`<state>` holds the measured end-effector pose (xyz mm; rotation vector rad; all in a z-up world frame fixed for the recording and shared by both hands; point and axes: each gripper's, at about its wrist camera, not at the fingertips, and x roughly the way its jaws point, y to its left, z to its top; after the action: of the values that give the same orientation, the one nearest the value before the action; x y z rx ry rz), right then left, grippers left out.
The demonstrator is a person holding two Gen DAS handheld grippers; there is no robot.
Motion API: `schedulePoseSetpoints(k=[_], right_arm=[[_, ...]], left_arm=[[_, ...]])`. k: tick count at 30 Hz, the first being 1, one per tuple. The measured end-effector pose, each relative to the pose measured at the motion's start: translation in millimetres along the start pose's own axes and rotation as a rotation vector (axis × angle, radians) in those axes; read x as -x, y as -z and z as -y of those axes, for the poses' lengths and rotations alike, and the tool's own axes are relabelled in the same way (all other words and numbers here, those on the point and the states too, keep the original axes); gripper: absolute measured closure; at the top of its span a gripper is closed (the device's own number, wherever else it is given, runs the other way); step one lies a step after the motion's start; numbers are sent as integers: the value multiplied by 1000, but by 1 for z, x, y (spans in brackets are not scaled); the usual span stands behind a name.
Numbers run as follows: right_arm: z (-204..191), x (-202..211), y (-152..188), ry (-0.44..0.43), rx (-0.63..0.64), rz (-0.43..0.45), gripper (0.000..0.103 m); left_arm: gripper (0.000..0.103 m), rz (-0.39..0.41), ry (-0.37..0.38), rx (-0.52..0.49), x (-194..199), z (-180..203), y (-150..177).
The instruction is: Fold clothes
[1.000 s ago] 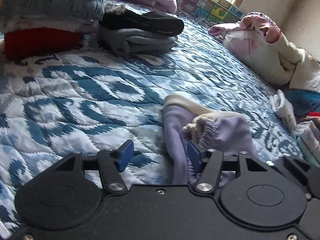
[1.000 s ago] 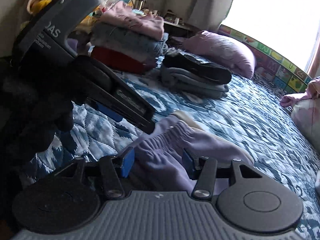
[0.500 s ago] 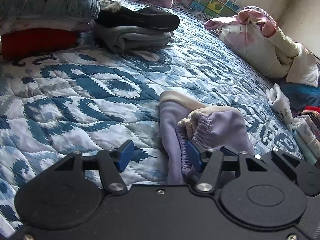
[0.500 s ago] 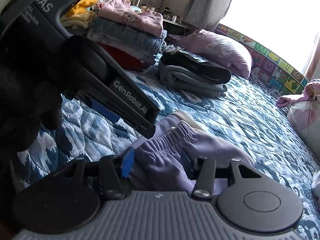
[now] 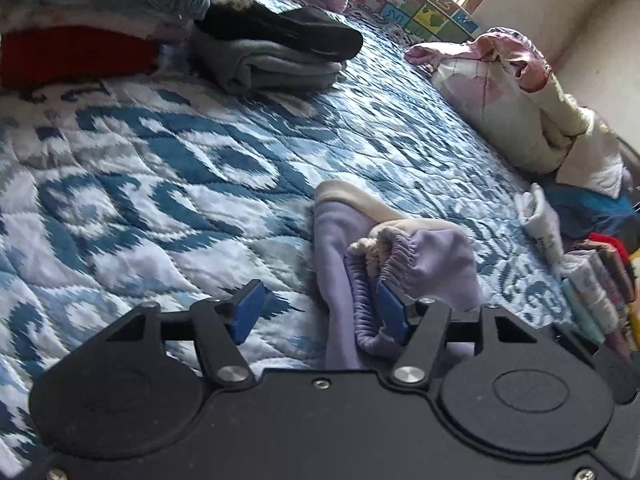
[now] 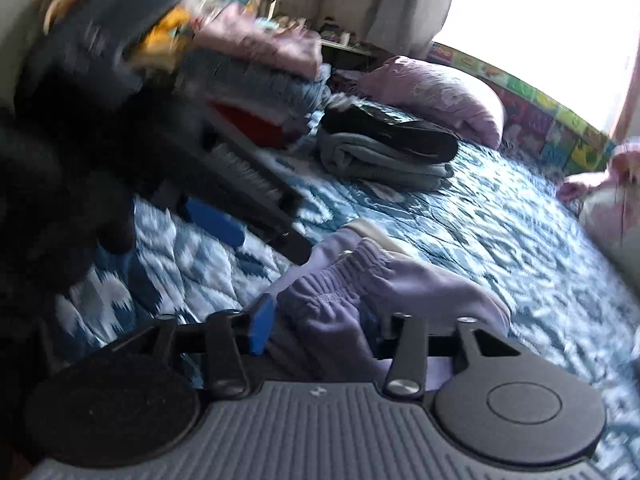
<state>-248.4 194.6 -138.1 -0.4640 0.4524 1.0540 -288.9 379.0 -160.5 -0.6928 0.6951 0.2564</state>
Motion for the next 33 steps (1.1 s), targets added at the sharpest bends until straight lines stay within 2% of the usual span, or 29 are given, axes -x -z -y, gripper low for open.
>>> schedulePoseSetpoints(k=[2, 4, 7, 9, 11, 12, 15, 16, 18, 19, 20, 22, 27, 33], right_arm=[[21, 11, 2, 2, -97, 32, 45], [48, 18, 8, 25, -217, 52, 39], [89, 12, 24, 116, -384, 15, 38], [114, 6, 40, 150, -509, -15, 38], [134, -4, 60, 135, -645, -52, 38], [142, -10, 71, 101, -710, -67, 37], [155, -16, 97, -1, -869, -35, 37], [156, -18, 100, -20, -885, -26, 37], [157, -21, 100, -58, -898, -13, 41], [157, -22, 99, -76, -901, -9, 62], [157, -23, 98, -94, -903, -5, 66], [158, -26, 96, -131, -907, 3, 70], [164, -18, 67, -189, -866, 60, 72], [187, -43, 1, -258, -796, 93, 72]], left_arm=[[34, -22, 37, 30, -5, -2, 1], [34, -45, 67, 55, -12, -4, 4], [33, -77, 120, 114, -24, -9, 8], [32, -65, 146, 145, -28, -12, 9], [33, -52, 179, 177, -32, -15, 10], [33, -48, 196, 191, -33, -17, 10], [33, -60, 258, 229, -38, -17, 11], [36, -65, 263, 233, -40, -15, 11], [51, -72, 240, 207, -44, -9, 13], [60, -73, 231, 198, -45, -6, 14], [68, -73, 223, 190, -45, -4, 14], [73, -46, 233, 192, -38, -2, 7], [75, 27, 263, 198, -21, 2, -12], [75, 129, 263, 237, -8, -4, -54]])
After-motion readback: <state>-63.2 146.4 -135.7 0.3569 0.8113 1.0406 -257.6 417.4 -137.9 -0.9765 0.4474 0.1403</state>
